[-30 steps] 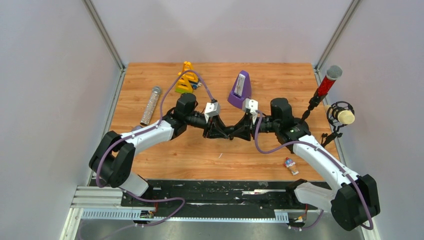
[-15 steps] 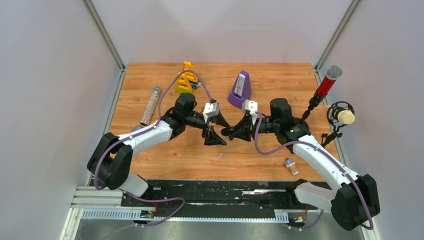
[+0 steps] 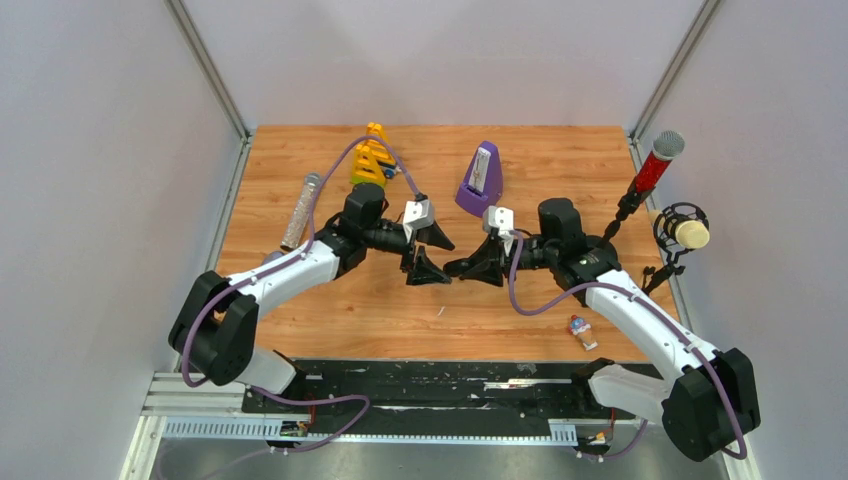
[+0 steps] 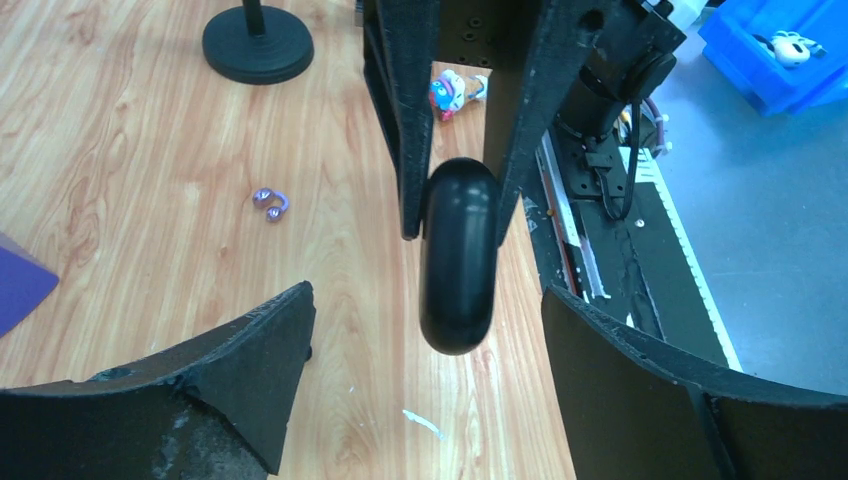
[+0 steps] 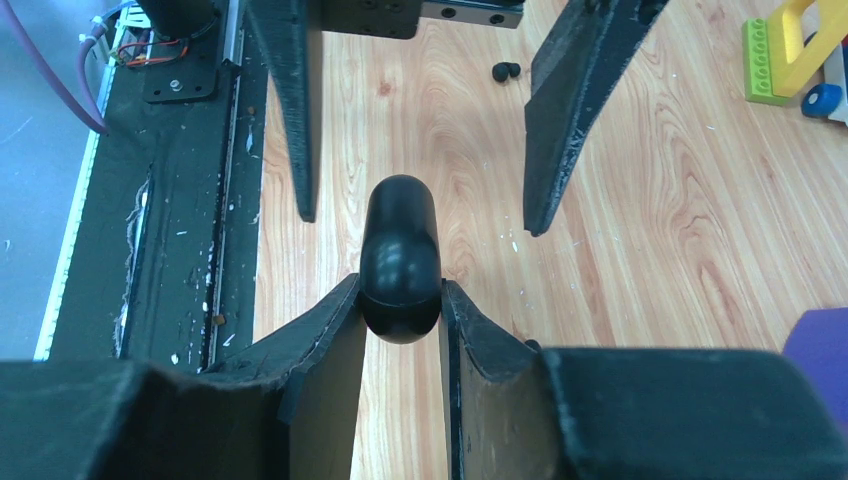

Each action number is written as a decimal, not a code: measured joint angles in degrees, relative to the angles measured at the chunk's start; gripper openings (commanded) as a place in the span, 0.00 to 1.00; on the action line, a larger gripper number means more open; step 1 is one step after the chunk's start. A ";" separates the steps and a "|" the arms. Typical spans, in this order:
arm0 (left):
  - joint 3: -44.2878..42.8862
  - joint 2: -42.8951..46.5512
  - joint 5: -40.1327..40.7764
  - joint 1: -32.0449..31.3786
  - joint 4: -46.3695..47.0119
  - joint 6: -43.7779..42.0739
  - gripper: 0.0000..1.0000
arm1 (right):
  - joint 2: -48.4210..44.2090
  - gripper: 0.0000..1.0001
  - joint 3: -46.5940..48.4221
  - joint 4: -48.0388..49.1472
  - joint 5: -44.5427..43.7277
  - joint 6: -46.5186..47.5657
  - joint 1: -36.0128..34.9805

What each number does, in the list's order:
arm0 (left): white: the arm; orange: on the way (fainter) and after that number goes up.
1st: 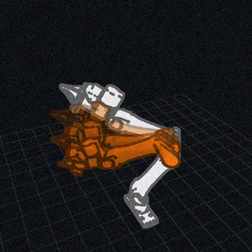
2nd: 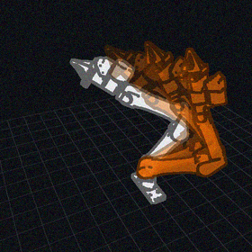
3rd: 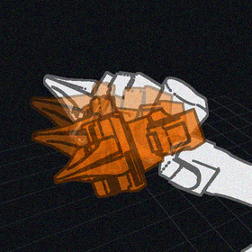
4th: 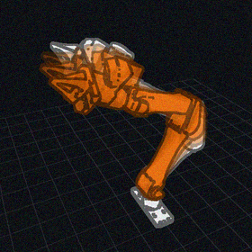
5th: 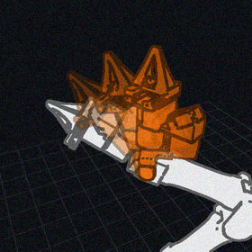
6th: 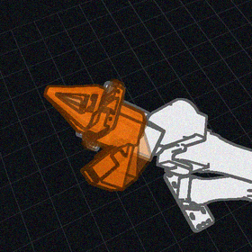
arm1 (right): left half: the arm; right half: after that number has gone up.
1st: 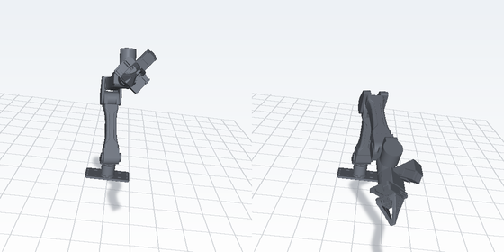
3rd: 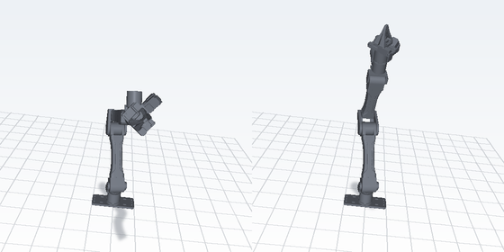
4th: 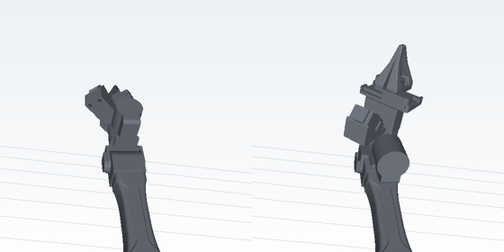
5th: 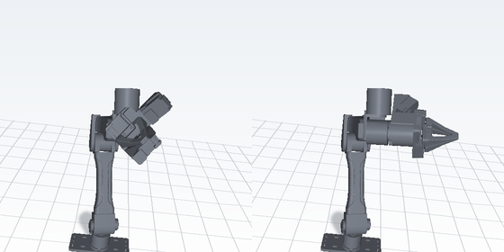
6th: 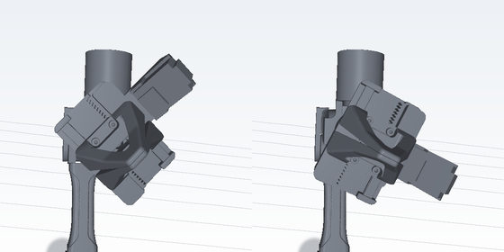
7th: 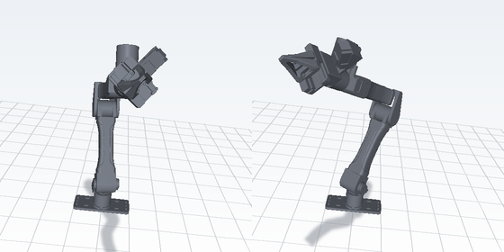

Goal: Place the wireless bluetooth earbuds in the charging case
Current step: Pass from the left arm to the right, then open the charging case.

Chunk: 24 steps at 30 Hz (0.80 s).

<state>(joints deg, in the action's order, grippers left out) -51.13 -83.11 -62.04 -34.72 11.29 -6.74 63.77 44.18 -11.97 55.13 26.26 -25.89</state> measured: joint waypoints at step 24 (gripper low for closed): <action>-0.90 -1.25 -0.46 2.05 -1.22 3.21 0.53 | 0.00 0.00 0.00 -3.41 -0.63 5.20 -1.46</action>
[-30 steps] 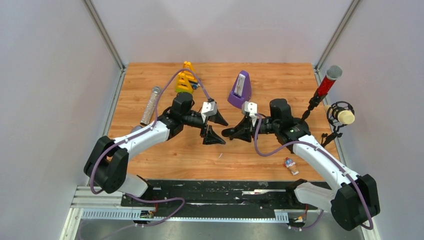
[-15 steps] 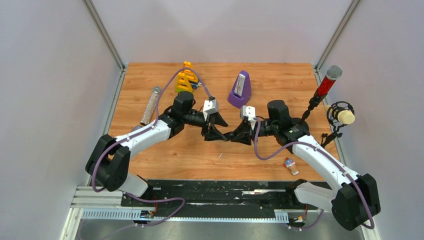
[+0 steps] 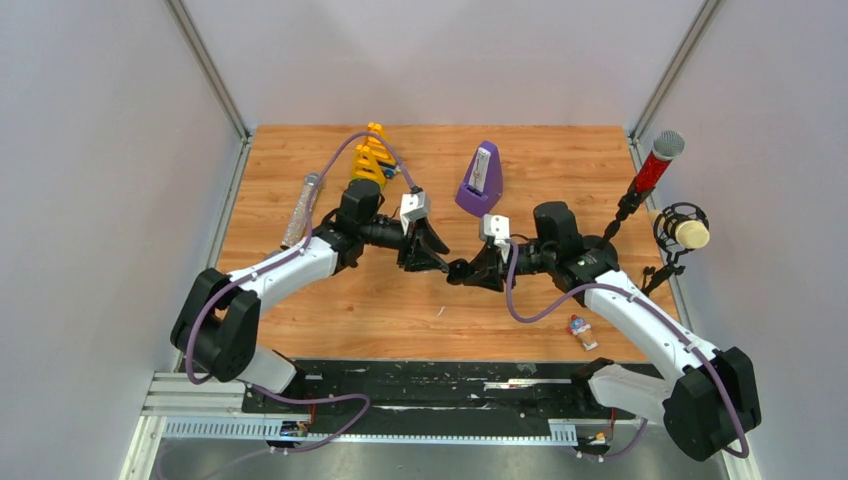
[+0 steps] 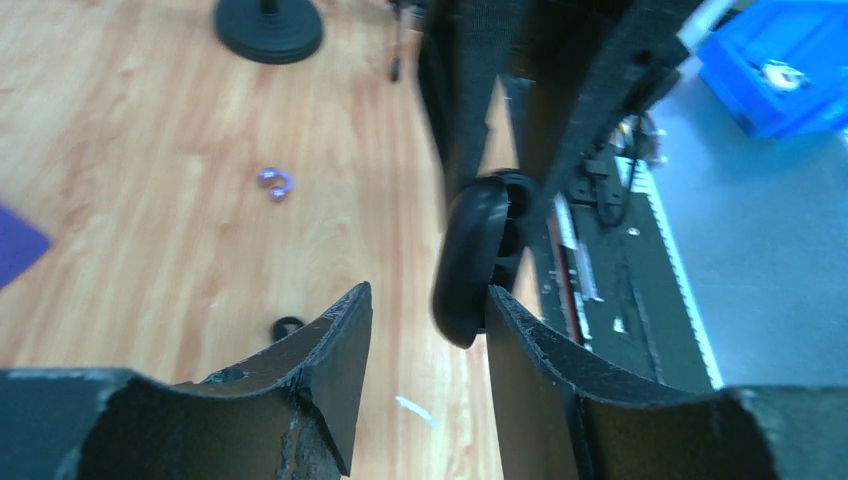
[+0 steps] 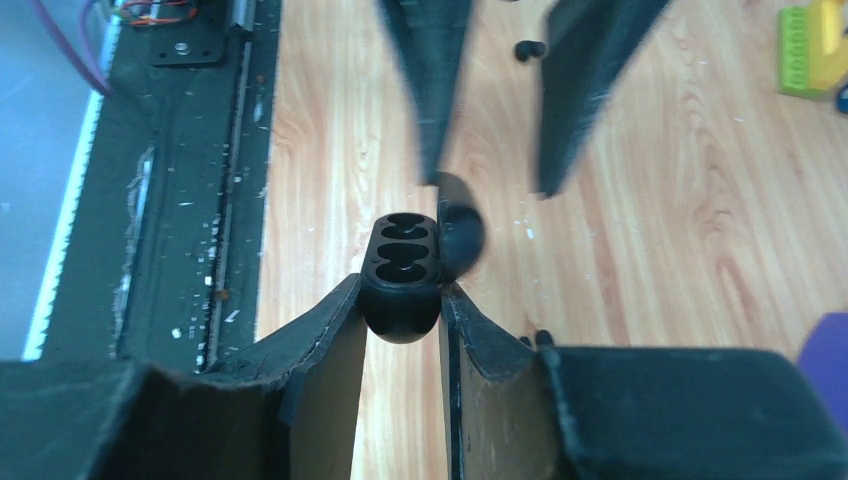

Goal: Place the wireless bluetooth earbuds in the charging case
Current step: Open the charging case.

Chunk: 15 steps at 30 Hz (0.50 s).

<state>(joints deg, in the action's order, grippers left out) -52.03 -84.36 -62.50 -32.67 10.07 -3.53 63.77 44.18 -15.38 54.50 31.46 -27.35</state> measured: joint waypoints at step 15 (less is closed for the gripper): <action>0.33 1.03 4.90 5.29 5.03 3.39 1.00 | 1.03 0.00 0.09 -1.97 1.66 -0.17 -0.48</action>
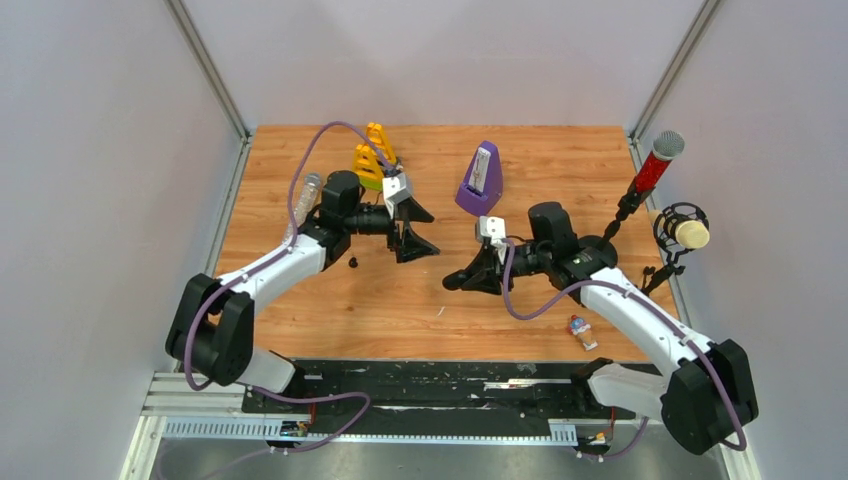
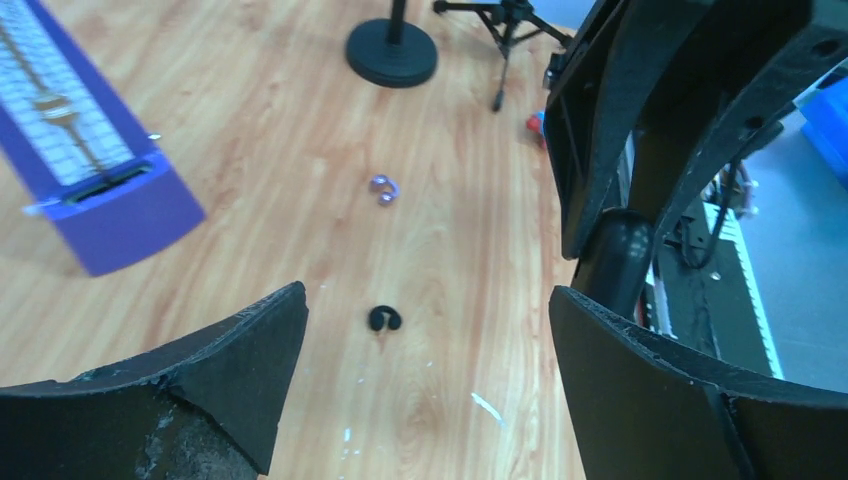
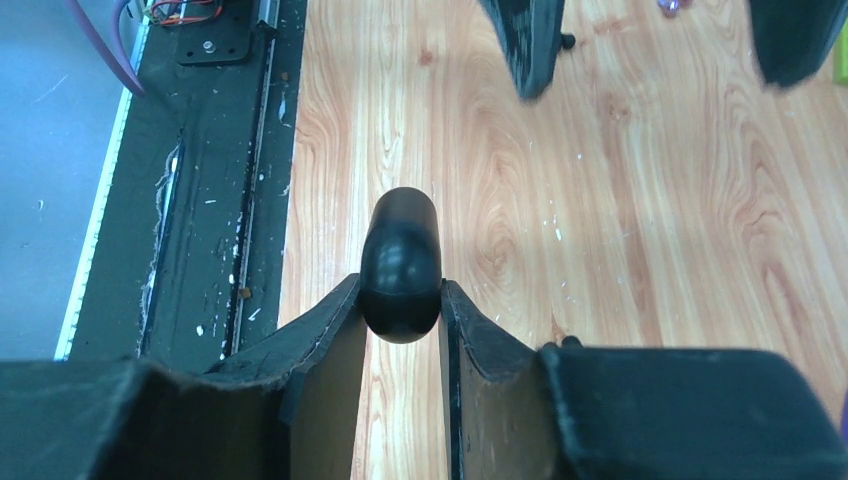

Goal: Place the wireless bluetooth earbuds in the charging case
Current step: Open the charging case.

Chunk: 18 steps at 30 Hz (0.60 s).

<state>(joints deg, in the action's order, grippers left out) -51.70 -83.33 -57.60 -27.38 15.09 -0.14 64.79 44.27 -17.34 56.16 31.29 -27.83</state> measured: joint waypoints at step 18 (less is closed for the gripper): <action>-1.33 0.15 0.42 -6.60 -6.05 -9.51 1.00 | 3.69 0.00 2.62 -1.73 1.22 -4.15 3.72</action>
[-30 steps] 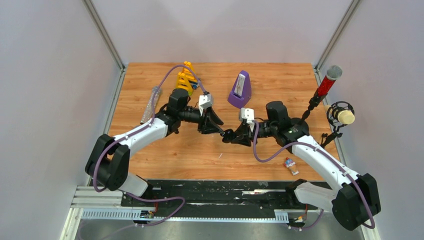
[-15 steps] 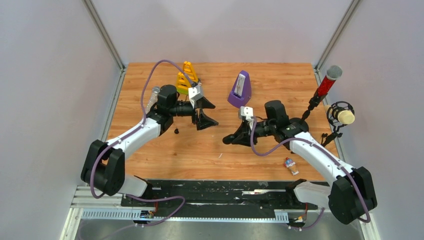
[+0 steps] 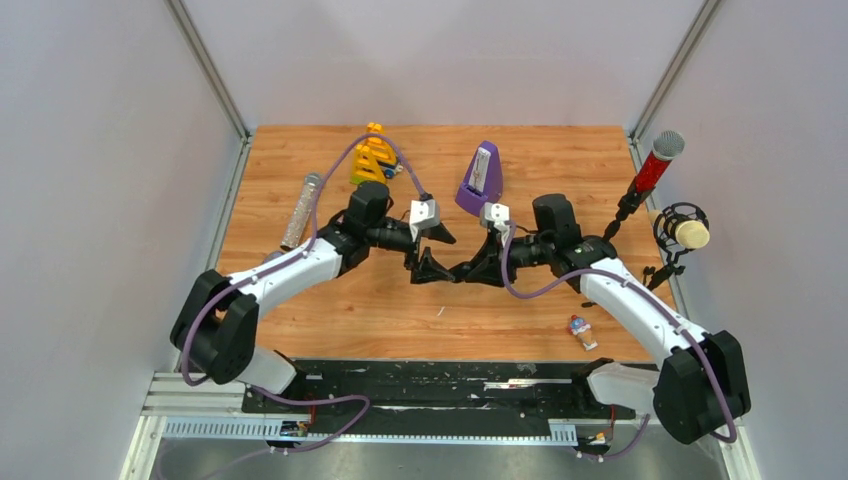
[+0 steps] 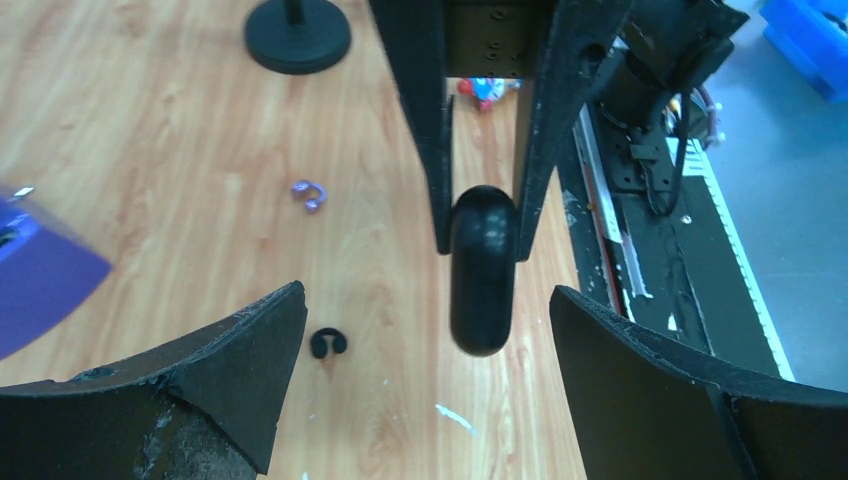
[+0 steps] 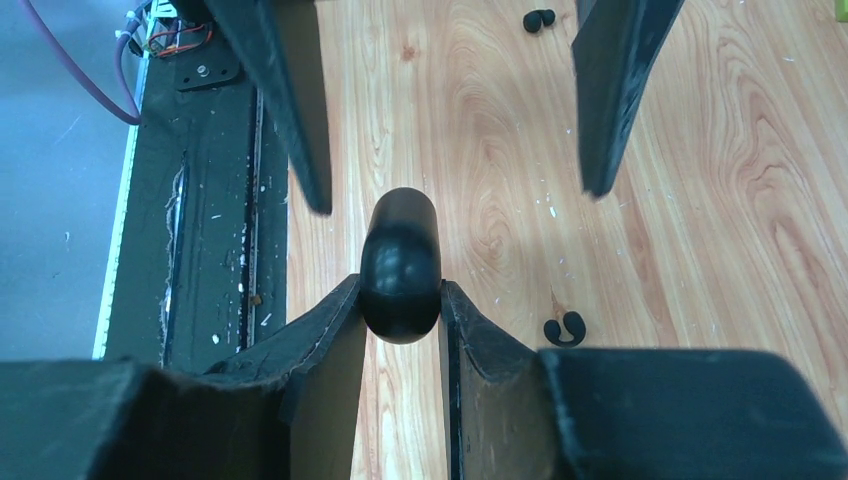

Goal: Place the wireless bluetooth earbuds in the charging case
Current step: Open the charging case.

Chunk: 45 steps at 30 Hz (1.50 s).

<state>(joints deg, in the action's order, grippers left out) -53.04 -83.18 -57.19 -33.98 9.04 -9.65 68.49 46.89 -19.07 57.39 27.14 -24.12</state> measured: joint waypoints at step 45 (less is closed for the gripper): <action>-3.65 -4.85 1.22 0.09 -4.92 -1.90 0.96 | 2.95 0.00 1.92 -7.69 4.15 4.70 0.52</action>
<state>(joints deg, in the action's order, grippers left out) -56.69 -88.03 -55.96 -33.89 4.12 -11.55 71.44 48.82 -26.76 61.54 31.83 -23.59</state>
